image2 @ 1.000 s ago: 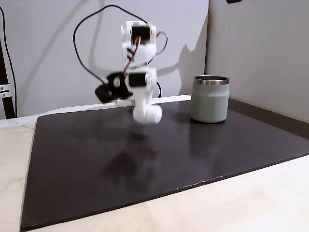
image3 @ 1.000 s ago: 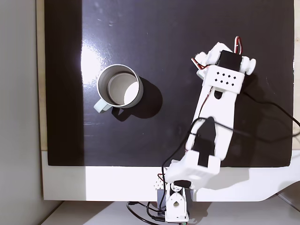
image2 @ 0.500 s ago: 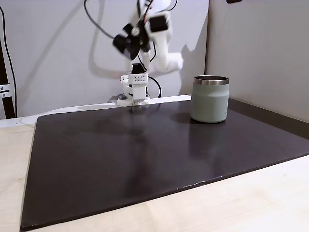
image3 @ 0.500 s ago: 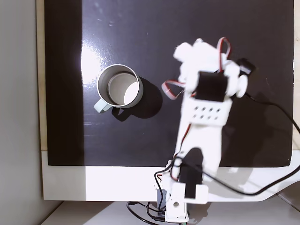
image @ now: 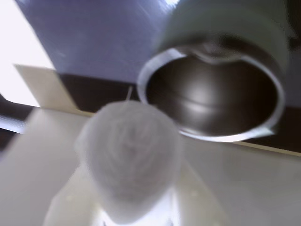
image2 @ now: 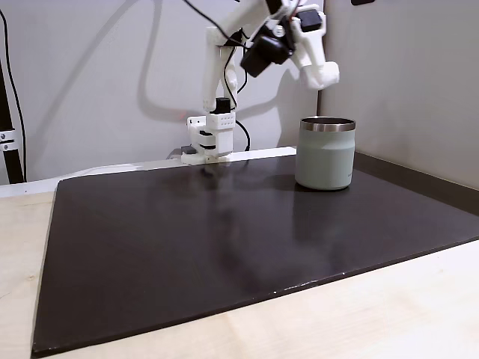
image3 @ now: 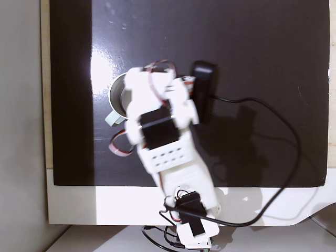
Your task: Grasp a gauze and put it in the cup.
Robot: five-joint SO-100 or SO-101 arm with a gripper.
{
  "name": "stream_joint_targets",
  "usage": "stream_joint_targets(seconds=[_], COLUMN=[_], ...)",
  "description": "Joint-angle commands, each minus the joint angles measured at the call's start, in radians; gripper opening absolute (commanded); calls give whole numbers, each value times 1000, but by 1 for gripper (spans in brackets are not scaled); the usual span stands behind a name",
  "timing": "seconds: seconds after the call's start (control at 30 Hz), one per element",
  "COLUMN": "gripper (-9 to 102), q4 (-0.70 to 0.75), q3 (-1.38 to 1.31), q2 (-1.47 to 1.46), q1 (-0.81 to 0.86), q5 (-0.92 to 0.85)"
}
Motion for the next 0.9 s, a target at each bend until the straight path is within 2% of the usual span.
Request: stream_joint_targets(seconds=[0.0,0.2,0.63,0.7,0.77,0.87], gripper=[0,0,2,14,35,46], q4=[6,25,-20,-15,2,12], q3=[-15,43,95,100,100,92], q2=[28,-5,-43,-43,-44,-46], q1=[-66,-126,-107,-109,-114,-124], q5=[-17,-48,-34,-34,-34,-35])
